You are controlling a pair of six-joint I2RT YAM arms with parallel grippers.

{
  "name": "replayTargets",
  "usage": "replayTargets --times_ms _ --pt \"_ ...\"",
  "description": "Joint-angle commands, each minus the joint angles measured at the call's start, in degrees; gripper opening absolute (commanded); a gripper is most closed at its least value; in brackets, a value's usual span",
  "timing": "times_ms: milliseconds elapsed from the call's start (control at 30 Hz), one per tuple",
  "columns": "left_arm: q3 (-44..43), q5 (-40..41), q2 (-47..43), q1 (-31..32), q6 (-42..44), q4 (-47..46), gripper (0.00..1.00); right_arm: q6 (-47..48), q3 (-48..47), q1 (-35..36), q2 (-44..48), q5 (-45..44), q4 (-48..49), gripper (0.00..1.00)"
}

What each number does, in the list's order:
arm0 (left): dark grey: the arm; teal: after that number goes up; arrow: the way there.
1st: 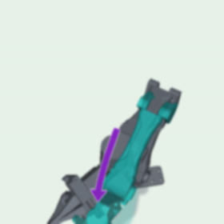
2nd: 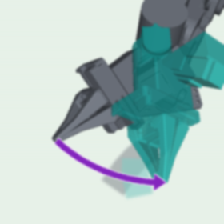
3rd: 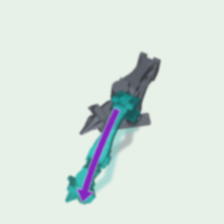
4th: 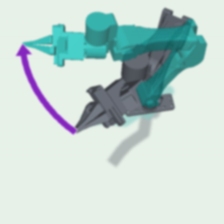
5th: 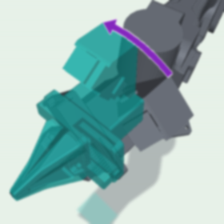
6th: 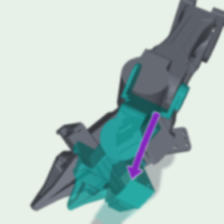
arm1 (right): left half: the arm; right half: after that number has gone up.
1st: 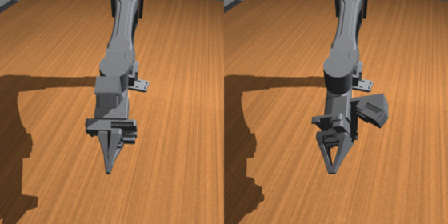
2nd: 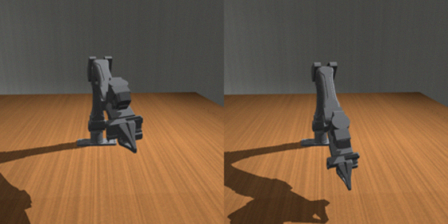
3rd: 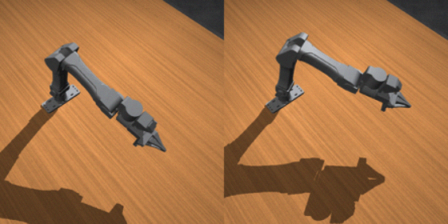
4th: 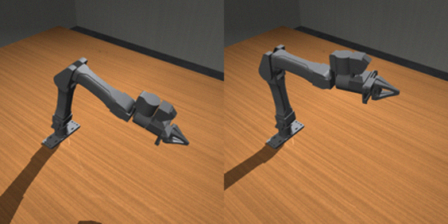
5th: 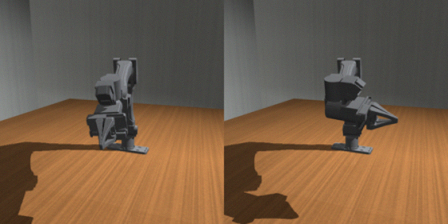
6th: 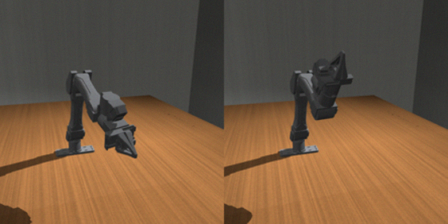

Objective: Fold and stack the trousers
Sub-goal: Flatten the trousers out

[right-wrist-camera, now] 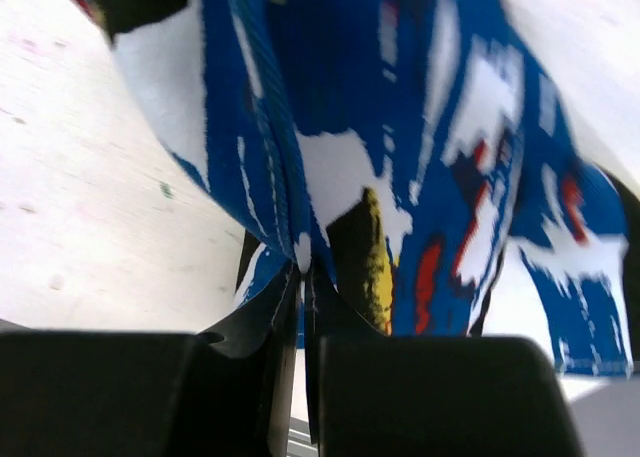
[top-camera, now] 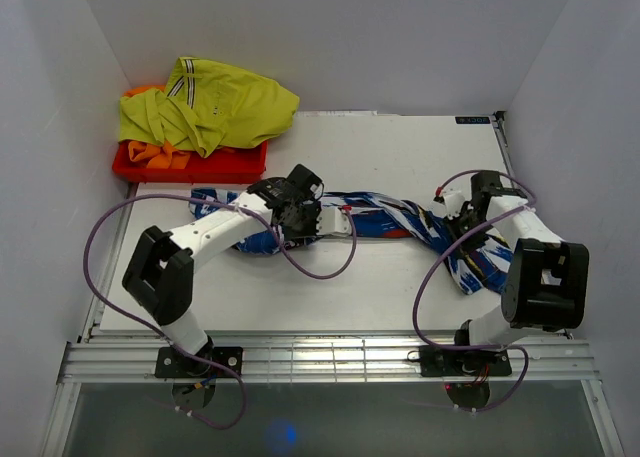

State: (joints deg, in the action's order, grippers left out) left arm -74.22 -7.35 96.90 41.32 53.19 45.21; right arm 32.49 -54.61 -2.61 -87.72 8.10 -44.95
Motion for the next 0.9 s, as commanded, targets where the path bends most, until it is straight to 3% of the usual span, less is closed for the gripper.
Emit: replayTargets --times_ms 0,100,333,433,667,867 --pt "1.78 3.66 -11.79 -2.65 -2.12 -1.61 0.08 6.08 -1.2 -4.23 3.87 -4.67 -1.28 0.08" --pt "4.42 3.31 -19.78 -4.14 -5.28 -1.97 0.0 10.04 -3.48 -9.24 4.93 -5.28 -2.69 0.08" --pt "11.45 6.47 -37.29 -8.61 -14.41 -2.76 0.0 16.72 -8.4 -19.52 5.54 -5.02 -5.67 0.08" --pt "14.34 9.9 -45.2 -10.46 -16.36 -0.04 0.0 20.05 -9.2 -22.69 5.63 -5.72 -5.68 0.08" --pt "25.76 19.56 -61.47 -10.65 -18.99 16.37 0.0 22.97 -13.68 -28.5 0.99 -6.43 -5.5 0.08" --pt "29.48 28.34 -70.71 -10.65 -23.3 19.57 0.0 23.58 -16.93 -30.08 -1.66 -6.43 -5.41 0.08"
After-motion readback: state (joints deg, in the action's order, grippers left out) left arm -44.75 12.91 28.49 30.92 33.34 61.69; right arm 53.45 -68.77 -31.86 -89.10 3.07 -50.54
